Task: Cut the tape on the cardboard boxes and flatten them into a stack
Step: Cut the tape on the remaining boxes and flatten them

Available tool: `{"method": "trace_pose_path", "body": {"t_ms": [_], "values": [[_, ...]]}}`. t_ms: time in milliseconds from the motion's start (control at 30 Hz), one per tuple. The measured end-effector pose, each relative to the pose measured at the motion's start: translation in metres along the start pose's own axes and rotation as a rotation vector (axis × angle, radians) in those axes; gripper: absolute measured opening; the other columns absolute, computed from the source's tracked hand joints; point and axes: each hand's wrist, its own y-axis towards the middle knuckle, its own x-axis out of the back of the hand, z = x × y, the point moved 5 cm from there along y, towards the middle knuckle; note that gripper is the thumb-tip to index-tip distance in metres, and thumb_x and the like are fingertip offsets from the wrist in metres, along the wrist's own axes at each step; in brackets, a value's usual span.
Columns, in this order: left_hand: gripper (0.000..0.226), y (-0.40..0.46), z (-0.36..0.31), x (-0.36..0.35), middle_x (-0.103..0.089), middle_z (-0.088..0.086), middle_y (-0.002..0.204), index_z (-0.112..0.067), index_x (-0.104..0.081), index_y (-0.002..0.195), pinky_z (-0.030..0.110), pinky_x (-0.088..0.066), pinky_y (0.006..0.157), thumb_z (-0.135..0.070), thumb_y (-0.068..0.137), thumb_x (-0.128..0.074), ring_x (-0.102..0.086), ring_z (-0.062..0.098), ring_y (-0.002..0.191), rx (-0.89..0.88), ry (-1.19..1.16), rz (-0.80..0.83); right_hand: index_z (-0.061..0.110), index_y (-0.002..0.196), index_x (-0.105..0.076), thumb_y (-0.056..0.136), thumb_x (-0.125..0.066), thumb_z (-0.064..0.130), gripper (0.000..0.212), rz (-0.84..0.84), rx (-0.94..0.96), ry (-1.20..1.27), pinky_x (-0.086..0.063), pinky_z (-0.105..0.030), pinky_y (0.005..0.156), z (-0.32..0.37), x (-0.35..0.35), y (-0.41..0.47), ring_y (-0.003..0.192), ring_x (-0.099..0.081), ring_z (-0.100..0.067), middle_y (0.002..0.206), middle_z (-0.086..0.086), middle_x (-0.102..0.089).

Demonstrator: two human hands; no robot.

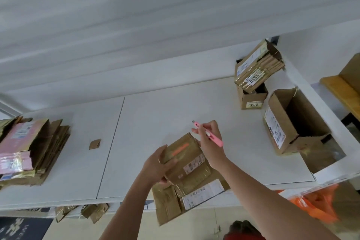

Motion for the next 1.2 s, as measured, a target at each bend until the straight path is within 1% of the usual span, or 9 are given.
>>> {"method": "trace_pose_path", "body": {"t_ms": [133, 200, 300, 567, 800, 967, 1033, 1100, 1200], "values": [[0.042, -0.008, 0.005, -0.010, -0.056, 0.004, 0.104, -0.028, -0.051, 0.130, 0.031, -0.058, 0.051, -0.027, 0.092, -0.068, -0.069, 0.022, 0.077, -0.005, -0.125, -0.043, 0.011, 0.101, -0.045, 0.103, -0.047, 0.022, 0.011, -0.024, -0.057, 0.057, -0.058, -0.035, 0.085, -0.017, 0.017, -0.013, 0.109, -0.067, -0.013, 0.105, -0.006, -0.070], [0.037, -0.006, 0.004, -0.011, -0.056, 0.001, 0.102, -0.028, -0.051, 0.126, 0.037, -0.061, 0.054, -0.026, 0.093, -0.067, -0.068, 0.024, 0.082, -0.001, -0.150, -0.040, 0.007, 0.100, -0.046, 0.102, -0.049, 0.018, 0.012, -0.020, -0.092, 0.097, -0.059, -0.043, 0.086, -0.021, 0.023, -0.019, 0.106, -0.068, -0.017, 0.102, -0.010, -0.070], [0.037, -0.004, 0.002, -0.010, -0.053, -0.002, 0.106, -0.028, -0.050, 0.125, 0.047, -0.061, 0.058, -0.025, 0.093, -0.067, -0.068, 0.029, 0.087, 0.005, -0.149, -0.033, 0.003, 0.098, -0.047, 0.101, -0.051, 0.013, 0.011, 0.024, -0.127, 0.119, -0.060, -0.045, 0.084, -0.023, 0.029, -0.022, 0.103, -0.068, -0.026, 0.099, -0.017, -0.067], [0.045, 0.008, -0.004, -0.006, -0.049, 0.003, 0.116, -0.022, -0.051, 0.135, 0.044, -0.061, 0.053, -0.018, 0.093, -0.067, -0.064, 0.021, 0.078, -0.010, -0.121, -0.124, 0.009, 0.092, -0.048, 0.100, -0.055, 0.019, 0.014, 0.100, -0.119, -0.026, -0.055, -0.060, 0.084, -0.022, 0.024, -0.009, 0.099, -0.068, -0.033, 0.093, -0.013, -0.069], [0.043, 0.009, 0.001, -0.010, -0.050, 0.002, 0.116, -0.024, -0.049, 0.135, 0.034, -0.058, 0.047, -0.018, 0.095, -0.064, -0.062, 0.017, 0.078, -0.012, -0.134, -0.113, 0.010, 0.092, -0.049, 0.099, -0.057, 0.019, 0.014, 0.101, -0.137, -0.033, -0.058, -0.052, 0.084, -0.020, 0.022, -0.005, 0.092, -0.069, -0.027, 0.089, -0.013, -0.068], [0.041, 0.012, 0.004, -0.012, -0.051, 0.003, 0.120, -0.027, -0.046, 0.135, 0.039, -0.061, 0.055, -0.020, 0.097, -0.059, -0.063, 0.019, 0.083, -0.012, -0.115, -0.096, 0.010, 0.091, -0.048, 0.100, -0.055, 0.020, 0.015, 0.143, -0.139, -0.083, -0.060, -0.040, 0.083, -0.018, 0.019, -0.001, 0.092, -0.070, -0.018, 0.090, -0.011, -0.070], [0.040, 0.013, 0.007, -0.016, -0.052, 0.005, 0.120, -0.034, -0.038, 0.139, 0.044, -0.062, 0.062, -0.027, 0.101, -0.051, -0.065, 0.022, 0.088, 0.005, -0.079, -0.046, 0.010, 0.090, -0.047, 0.101, -0.054, 0.019, 0.016, 0.161, -0.144, -0.102, -0.060, -0.039, 0.083, -0.017, 0.019, 0.003, 0.094, -0.070, -0.019, 0.091, -0.013, -0.069], [0.047, 0.012, 0.010, -0.022, -0.049, 0.008, 0.121, -0.047, -0.023, 0.140, 0.046, -0.062, 0.065, -0.051, 0.098, -0.044, -0.065, 0.028, 0.092, 0.047, -0.039, 0.020, 0.009, 0.090, -0.046, 0.101, -0.053, 0.017, 0.016, 0.170, -0.148, -0.104, -0.060, -0.039, 0.083, -0.018, 0.020, 0.005, 0.096, -0.069, -0.020, 0.092, -0.013, -0.068], [0.090, 0.016, 0.018, -0.024, -0.045, 0.005, 0.119, -0.060, -0.008, 0.137, 0.042, -0.062, 0.070, -0.086, 0.064, -0.053, -0.066, 0.033, 0.093, 0.062, 0.083, 0.020, 0.010, 0.091, -0.046, 0.101, -0.053, 0.018, 0.014, 0.147, -0.128, -0.122, -0.060, -0.044, 0.084, -0.022, 0.022, 0.002, 0.095, -0.069, -0.020, 0.092, -0.011, -0.068]]}}
